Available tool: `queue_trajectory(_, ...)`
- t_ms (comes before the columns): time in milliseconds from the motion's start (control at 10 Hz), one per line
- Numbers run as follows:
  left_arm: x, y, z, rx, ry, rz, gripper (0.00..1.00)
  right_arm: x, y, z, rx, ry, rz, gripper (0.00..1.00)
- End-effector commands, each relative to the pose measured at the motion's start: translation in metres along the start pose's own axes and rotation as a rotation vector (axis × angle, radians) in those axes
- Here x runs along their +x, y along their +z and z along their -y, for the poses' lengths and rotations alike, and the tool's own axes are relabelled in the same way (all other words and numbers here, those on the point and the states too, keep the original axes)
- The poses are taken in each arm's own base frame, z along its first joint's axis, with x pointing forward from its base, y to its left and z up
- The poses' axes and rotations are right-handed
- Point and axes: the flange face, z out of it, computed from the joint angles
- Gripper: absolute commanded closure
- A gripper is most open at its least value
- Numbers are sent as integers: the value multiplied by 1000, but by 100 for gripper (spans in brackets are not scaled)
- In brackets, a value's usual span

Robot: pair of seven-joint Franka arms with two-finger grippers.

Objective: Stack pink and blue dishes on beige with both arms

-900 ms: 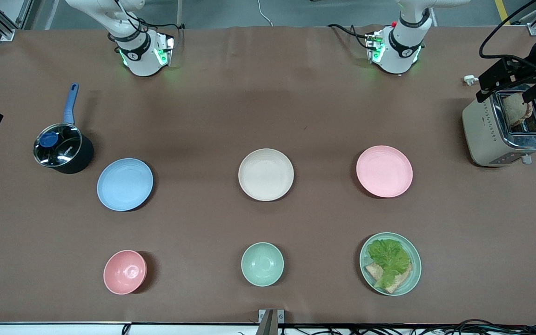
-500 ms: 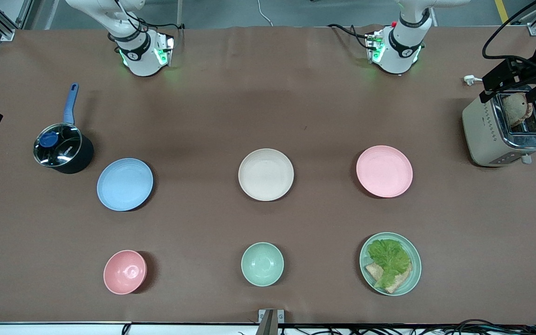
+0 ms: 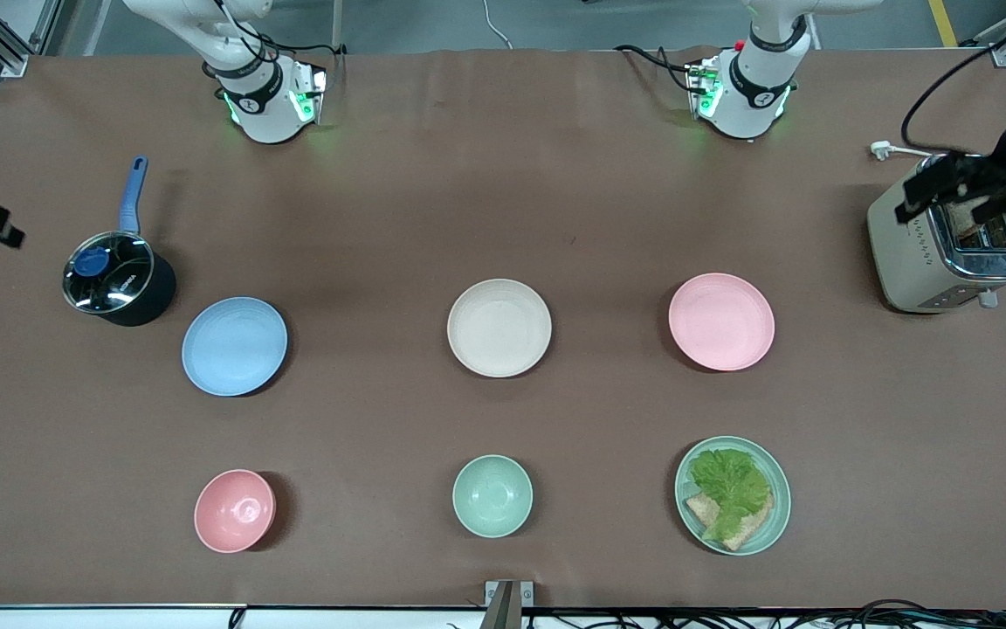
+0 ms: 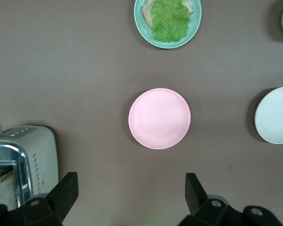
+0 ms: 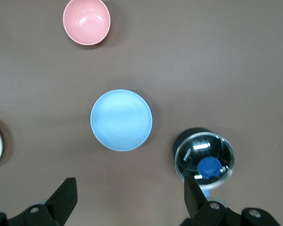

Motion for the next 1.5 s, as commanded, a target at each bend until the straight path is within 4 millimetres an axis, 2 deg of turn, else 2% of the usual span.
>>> queue_trajectory(0, -3, 100, 20, -42, 77, 59, 0, 22, 81, -6, 50, -21, 38, 0)
queue_trajectory(200, -5, 189, 28, -93, 61, 43, 0, 24, 178, -22, 75, -89, 20, 0)
queue_trajectory(300, -10, 234, 33, -89, 85, 61, 0, 19, 216, -27, 67, -115, 6, 0)
queue_trajectory(400, -14, 269, 40, -97, 120, 67, 0, 13, 264, -37, 54, -125, -8, 0)
queue_trajectory(500, -12, 300, 45, -106, 136, 55, 0, 4, 300, -41, 53, -141, -32, 0)
queue_trajectory(600, -7, 333, 52, -96, 132, 47, 0, -4, 329, -45, 43, -169, -38, 0)
queue_trajectory(700, -4, 358, 56, -96, 134, 46, 0, -11, 349, -52, 34, -168, -39, 0)
queue_trajectory(800, -3, 378, 59, -112, 126, 39, 0, -13, 362, -54, 28, -161, -38, 0)
queue_trajectory(1000, -8, 415, 64, -179, 132, 66, 6, -19, 385, -53, 71, -108, -12, 3)
queue_trajectory(1100, -9, 421, 65, -213, 138, 57, 16, -20, 388, -53, 73, -106, -8, 9)
queue_trajectory(1200, -10, 428, 66, -232, 145, 56, 44, -23, 396, -55, 75, -102, 6, 13)
queue_trajectory(1300, -8, 427, 66, -238, 138, 48, 77, -24, 397, -54, 86, -96, 6, 16)
queue_trajectory(1400, -4, 424, 66, -253, 113, 31, 92, -27, 401, -55, 111, -68, 8, 20)
